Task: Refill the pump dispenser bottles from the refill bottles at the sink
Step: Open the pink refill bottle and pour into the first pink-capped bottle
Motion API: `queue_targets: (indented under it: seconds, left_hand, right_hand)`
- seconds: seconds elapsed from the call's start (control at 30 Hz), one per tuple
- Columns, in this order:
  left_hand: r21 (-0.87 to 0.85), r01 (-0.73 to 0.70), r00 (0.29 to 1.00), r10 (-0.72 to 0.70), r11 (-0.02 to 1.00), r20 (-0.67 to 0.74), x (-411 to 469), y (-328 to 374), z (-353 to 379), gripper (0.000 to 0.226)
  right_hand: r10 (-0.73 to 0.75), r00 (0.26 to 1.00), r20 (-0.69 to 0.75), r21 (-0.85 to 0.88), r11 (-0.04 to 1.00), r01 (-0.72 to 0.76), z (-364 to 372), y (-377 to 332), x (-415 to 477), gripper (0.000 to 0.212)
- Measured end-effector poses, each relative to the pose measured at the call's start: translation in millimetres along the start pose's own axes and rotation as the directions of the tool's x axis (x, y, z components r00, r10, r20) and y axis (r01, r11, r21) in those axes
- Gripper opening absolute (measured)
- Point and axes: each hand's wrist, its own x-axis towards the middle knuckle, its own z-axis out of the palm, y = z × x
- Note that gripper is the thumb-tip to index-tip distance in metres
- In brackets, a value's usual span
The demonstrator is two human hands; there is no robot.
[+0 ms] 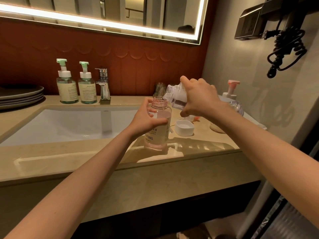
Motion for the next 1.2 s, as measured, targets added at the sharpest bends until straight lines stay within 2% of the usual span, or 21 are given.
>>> queue_targets:
  seconds: [0.97, 1.2]
  left_hand:
    - [-0.004, 0.009, 1.000, -0.009, 1.000, -0.004, 0.7, 0.1, -0.3, 0.070]
    - [-0.010, 0.000, 1.000, 0.000, 1.000, -0.009, 1.1, -3.1, -1.0, 0.063]
  right_hand:
    - [-0.005, 1.000, 0.006, -0.018, 1.000, 0.005, -1.4, -1.2, 0.8, 0.093]
    - [-0.005, 1.000, 0.009, -0.025, 1.000, 0.005, -1.9, -1.9, 1.0, 0.093]
